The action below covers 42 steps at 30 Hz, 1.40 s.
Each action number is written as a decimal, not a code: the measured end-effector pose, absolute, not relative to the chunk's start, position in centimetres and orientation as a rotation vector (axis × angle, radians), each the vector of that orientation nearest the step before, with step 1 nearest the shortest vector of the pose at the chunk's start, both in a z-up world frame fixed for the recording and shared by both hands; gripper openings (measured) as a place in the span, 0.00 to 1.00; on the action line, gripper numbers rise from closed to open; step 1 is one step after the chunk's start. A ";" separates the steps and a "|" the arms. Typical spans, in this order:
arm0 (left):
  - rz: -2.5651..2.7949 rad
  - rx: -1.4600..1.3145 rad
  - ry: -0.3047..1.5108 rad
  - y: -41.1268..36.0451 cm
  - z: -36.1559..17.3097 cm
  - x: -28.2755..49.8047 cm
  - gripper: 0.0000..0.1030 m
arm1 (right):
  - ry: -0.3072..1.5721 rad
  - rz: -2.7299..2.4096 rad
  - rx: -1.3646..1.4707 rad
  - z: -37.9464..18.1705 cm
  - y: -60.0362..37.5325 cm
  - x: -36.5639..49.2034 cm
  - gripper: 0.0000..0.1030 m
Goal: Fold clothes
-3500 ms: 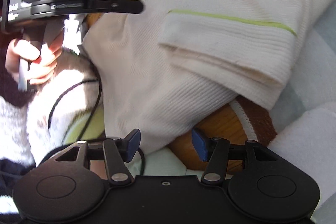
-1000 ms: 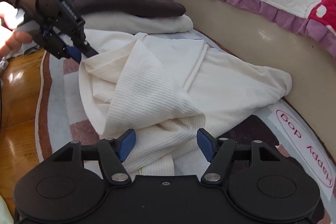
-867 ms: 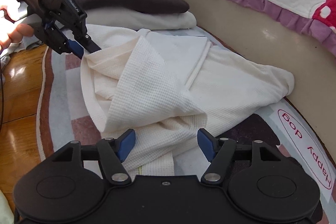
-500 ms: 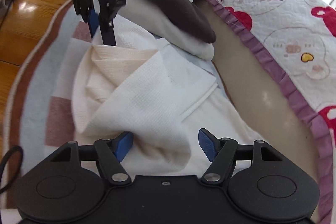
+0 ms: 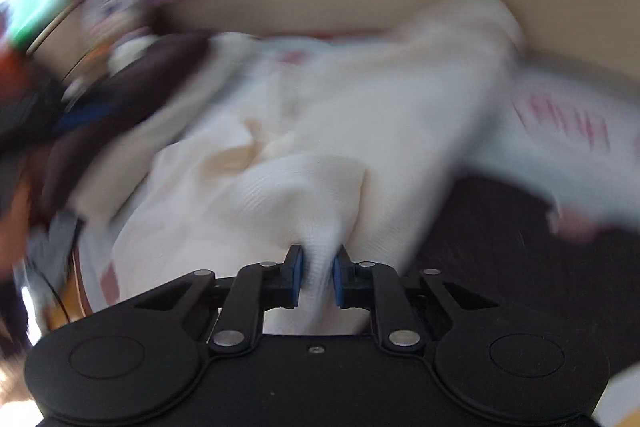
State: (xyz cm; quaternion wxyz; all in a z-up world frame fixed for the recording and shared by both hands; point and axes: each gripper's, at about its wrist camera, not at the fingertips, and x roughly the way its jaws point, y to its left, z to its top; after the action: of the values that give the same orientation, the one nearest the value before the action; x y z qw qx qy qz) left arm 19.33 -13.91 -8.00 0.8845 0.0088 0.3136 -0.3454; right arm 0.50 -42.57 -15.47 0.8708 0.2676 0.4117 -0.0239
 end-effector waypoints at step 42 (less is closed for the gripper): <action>-1.033 0.133 0.856 -16.0 -16.3 22.0 0.43 | 0.746 0.029 0.571 -16.5 -37.4 -4.0 0.45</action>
State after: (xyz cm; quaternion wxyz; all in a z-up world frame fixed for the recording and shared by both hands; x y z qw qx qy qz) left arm 21.96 -16.00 -16.29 0.7814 0.0618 0.3962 -0.4782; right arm -3.98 -37.41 -16.47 0.8916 0.2753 0.3593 0.0142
